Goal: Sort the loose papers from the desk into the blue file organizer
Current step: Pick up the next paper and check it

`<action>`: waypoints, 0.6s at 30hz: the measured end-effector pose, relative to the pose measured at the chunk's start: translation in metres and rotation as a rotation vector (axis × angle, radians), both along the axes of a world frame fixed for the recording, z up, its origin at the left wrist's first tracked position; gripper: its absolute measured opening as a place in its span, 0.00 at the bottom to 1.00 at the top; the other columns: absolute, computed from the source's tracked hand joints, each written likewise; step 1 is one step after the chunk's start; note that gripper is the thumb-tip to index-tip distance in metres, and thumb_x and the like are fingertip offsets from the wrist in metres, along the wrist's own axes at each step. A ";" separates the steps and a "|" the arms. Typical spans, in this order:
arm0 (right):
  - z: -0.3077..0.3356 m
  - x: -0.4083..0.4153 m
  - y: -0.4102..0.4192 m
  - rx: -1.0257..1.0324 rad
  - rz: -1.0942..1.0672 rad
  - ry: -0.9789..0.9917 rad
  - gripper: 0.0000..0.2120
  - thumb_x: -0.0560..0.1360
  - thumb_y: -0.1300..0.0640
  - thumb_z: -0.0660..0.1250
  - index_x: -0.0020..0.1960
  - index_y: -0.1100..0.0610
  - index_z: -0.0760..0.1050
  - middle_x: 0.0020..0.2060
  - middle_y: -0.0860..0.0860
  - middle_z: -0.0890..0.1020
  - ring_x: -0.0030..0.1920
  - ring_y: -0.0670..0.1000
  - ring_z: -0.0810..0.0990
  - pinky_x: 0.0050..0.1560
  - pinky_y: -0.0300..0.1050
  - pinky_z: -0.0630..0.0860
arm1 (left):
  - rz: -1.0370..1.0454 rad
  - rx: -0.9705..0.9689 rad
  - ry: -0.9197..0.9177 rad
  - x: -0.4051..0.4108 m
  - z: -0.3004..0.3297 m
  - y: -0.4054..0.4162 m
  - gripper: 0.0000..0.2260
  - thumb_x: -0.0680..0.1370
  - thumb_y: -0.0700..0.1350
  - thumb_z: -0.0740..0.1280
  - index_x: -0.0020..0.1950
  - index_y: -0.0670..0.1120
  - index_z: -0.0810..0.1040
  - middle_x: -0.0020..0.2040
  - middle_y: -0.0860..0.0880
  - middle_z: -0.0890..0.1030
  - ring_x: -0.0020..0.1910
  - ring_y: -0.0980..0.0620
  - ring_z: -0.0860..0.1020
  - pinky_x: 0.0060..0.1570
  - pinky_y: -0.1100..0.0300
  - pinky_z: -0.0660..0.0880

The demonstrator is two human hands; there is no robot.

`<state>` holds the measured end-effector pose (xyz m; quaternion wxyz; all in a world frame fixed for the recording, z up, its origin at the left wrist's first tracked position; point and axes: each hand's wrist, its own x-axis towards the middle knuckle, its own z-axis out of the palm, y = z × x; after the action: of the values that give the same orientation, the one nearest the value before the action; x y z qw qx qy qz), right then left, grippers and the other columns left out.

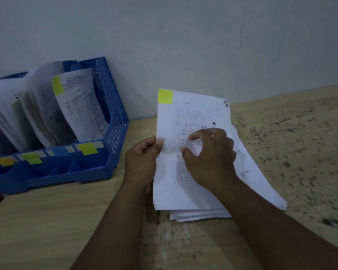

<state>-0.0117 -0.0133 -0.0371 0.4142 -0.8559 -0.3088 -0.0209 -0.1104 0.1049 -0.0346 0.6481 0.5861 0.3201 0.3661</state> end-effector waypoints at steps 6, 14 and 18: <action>0.005 0.016 -0.005 0.077 -0.084 0.185 0.22 0.75 0.39 0.69 0.65 0.39 0.68 0.76 0.52 0.59 0.71 0.57 0.66 0.71 0.56 0.65 | 0.081 -0.097 -0.136 -0.003 0.009 0.006 0.08 0.76 0.43 0.74 0.54 0.45 0.84 0.51 0.45 0.87 0.52 0.42 0.85 0.53 0.44 0.82; 0.007 0.005 0.002 0.458 0.020 0.142 0.13 0.78 0.56 0.70 0.62 0.47 0.77 0.58 0.39 0.78 0.60 0.40 0.74 0.56 0.25 0.64 | -0.183 -0.095 0.025 -0.032 0.025 0.015 0.13 0.75 0.43 0.74 0.60 0.45 0.83 0.54 0.45 0.86 0.54 0.42 0.85 0.58 0.41 0.79; 0.009 -0.005 0.013 0.446 0.036 0.087 0.18 0.77 0.53 0.71 0.66 0.45 0.73 0.61 0.40 0.73 0.61 0.40 0.70 0.64 0.38 0.69 | -0.041 -0.044 0.008 -0.041 0.030 0.019 0.09 0.78 0.45 0.73 0.57 0.49 0.84 0.52 0.49 0.87 0.52 0.46 0.85 0.56 0.44 0.81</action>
<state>-0.0169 -0.0003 -0.0286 0.6064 -0.7377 -0.2936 -0.0442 -0.1509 0.1240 -0.0042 0.6669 0.5797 0.3186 0.3431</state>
